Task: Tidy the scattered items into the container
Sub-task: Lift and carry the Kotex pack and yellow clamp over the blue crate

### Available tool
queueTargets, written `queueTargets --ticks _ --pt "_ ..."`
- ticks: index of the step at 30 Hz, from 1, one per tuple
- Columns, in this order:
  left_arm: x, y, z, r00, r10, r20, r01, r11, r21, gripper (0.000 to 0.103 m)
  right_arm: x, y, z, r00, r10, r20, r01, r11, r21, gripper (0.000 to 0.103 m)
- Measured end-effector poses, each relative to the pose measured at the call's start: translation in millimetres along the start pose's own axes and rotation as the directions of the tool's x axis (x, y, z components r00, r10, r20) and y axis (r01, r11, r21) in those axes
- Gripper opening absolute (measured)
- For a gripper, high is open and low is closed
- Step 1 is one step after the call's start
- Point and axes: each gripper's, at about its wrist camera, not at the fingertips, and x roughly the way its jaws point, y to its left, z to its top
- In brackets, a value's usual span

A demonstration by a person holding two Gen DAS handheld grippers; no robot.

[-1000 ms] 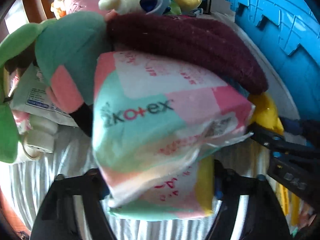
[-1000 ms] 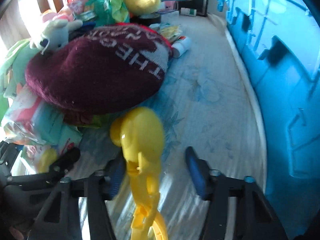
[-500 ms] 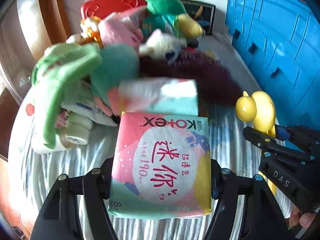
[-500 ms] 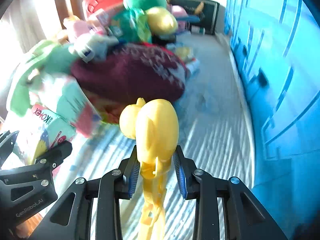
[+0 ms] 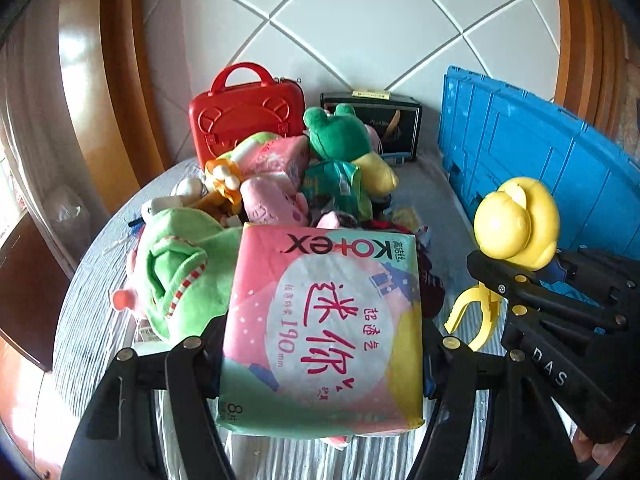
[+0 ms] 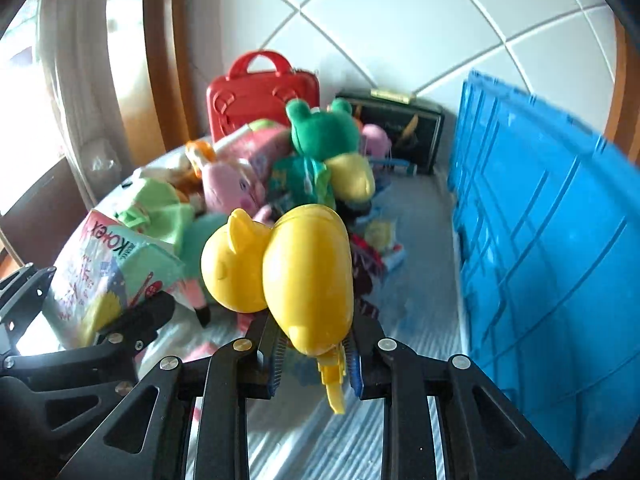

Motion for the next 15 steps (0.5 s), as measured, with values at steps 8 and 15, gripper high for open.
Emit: queueTargets --ticks 8,15 --pt "-33.0 4.7 30.1 0.995 -0.025 0.096 0.023 1.0 0.013 0.067 -47.7 9.5 39.6 0.994 -0.038 0.103 0.039 0.999 -0.008 0.025" --pt "-59.8 3.6 52.3 0.982 -0.078 0.172 0.071 0.996 0.045 0.067 -88.6 14.7 58.4 0.98 -0.099 0.175 0.098 0.995 0.016 0.025"
